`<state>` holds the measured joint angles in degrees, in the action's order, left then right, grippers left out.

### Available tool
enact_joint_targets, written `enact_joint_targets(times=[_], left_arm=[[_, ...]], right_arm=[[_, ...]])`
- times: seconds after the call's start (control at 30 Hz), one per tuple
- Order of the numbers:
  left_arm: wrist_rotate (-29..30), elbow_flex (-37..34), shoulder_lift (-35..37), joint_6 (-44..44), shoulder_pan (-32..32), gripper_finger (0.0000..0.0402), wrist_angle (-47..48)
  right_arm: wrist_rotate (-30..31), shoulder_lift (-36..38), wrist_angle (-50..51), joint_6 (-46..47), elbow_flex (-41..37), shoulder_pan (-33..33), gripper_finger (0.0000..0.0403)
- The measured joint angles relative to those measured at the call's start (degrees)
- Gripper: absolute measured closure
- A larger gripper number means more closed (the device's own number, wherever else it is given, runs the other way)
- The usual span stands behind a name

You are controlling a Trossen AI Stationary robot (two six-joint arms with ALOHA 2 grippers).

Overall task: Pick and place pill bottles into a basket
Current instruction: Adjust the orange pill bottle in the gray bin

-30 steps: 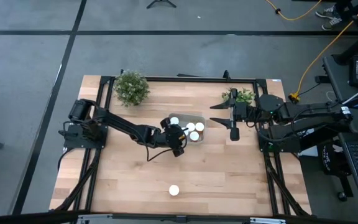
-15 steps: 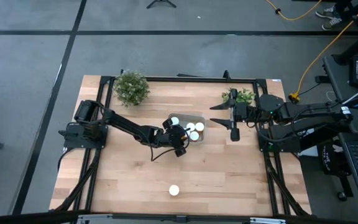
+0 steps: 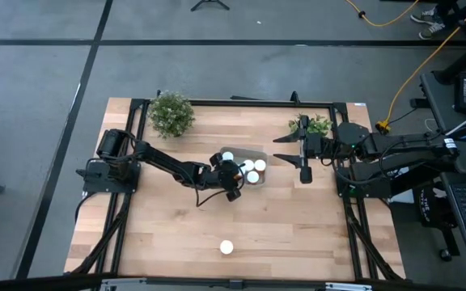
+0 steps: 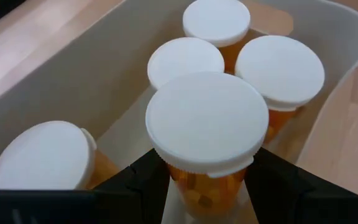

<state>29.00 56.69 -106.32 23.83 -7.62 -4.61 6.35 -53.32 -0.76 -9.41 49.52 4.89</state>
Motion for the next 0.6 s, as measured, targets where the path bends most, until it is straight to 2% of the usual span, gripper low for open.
enact_joint_targets(times=[0.37,0.6], left_arm=[[-0.6,-0.1,0.0,-1.0,0.0,0.0222,-1.2],[-1.2,-0.1,-0.1,-0.6,0.0,0.0198,-1.4]], right_arm=[[0.0,0.0,0.1,-0.1,0.0,0.0,0.0209],[0.0,0.0,0.1,-0.1,0.0,0.0,0.0209]])
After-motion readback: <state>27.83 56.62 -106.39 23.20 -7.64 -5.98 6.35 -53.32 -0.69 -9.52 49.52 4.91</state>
